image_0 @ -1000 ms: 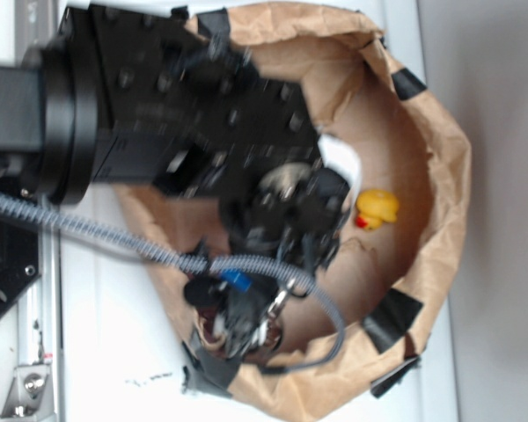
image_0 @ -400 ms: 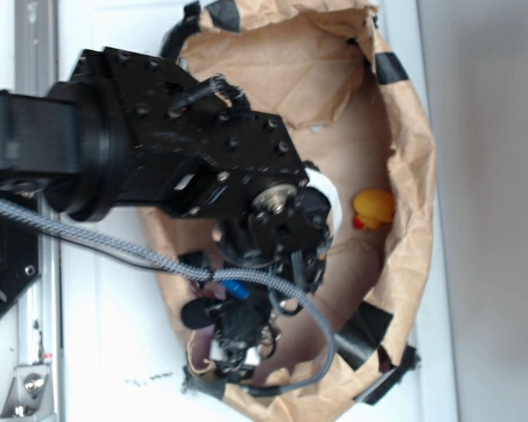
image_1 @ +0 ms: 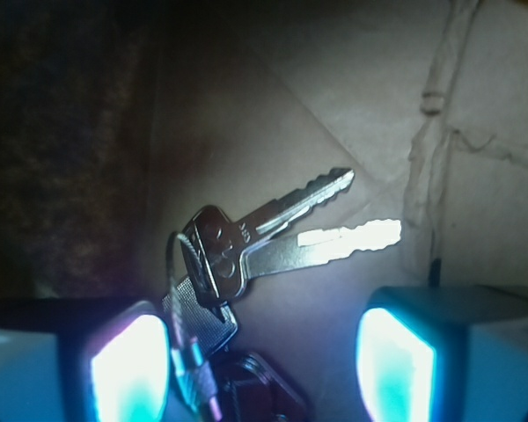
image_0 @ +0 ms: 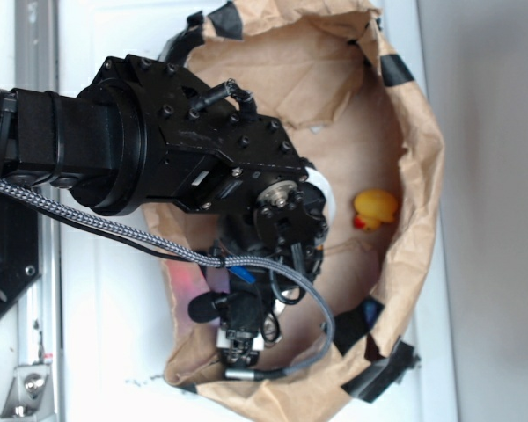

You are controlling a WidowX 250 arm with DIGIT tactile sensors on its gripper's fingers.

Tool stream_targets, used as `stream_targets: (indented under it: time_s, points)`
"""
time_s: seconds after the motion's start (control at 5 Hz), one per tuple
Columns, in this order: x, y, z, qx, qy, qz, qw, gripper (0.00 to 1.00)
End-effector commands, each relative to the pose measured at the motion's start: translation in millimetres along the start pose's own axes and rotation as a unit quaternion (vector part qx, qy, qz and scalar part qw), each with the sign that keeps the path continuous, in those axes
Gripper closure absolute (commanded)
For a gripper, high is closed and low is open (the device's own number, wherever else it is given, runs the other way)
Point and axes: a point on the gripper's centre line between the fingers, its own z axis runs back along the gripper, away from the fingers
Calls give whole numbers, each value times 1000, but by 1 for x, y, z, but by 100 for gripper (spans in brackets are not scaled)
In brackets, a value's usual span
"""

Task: Grab the silver keys.

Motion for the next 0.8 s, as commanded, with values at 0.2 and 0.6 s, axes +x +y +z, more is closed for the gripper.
stream_targets:
  time_s: [0.2,0.6]
  points:
    - [-21,-5,-1,-16,1,-25,1000,100]
    - [-15,-4,26,24,-49,-2,998,100]
